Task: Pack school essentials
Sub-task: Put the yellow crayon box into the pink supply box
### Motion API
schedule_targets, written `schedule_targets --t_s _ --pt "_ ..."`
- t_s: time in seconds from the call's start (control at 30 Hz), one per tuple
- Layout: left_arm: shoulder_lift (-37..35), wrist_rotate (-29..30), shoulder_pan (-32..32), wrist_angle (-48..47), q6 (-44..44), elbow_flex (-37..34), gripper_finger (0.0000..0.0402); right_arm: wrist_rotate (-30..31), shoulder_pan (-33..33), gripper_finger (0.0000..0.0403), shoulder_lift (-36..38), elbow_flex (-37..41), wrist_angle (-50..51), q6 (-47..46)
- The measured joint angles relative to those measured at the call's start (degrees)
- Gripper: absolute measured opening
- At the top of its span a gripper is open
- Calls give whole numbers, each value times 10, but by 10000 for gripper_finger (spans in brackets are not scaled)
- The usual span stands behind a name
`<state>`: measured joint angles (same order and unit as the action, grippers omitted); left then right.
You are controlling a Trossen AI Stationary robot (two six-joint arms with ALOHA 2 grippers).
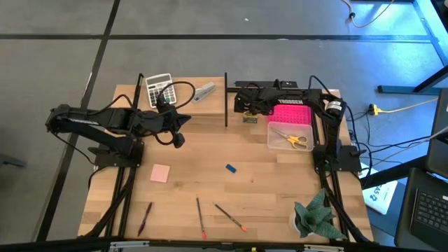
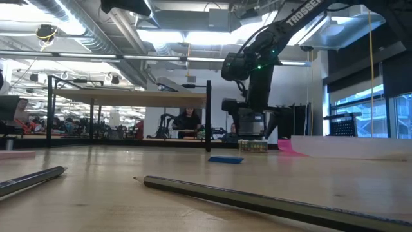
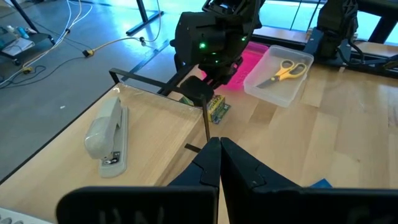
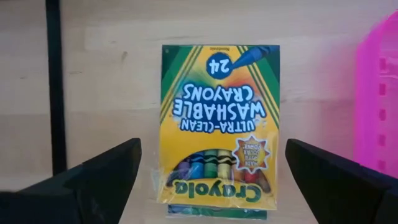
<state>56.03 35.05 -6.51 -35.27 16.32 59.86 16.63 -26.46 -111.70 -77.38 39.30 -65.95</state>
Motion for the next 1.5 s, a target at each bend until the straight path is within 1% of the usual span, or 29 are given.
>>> schedule_targets --t_s 0.7,0.93,1.2,1.33,1.5 --pt "0 0 0 0 0 0 0 9 0 400 -38 0 -16 4" --pt "0 0 0 0 0 0 0 20 0 400 -38 0 -16 62" --pt "0 0 0 0 0 0 0 19 0 399 -38 0 -10 60" --pt "0 0 0 0 0 0 0 18 0 388 -38 0 -11 55" --pt "0 0 0 0 0 0 0 18 0 360 -38 0 -12 62"
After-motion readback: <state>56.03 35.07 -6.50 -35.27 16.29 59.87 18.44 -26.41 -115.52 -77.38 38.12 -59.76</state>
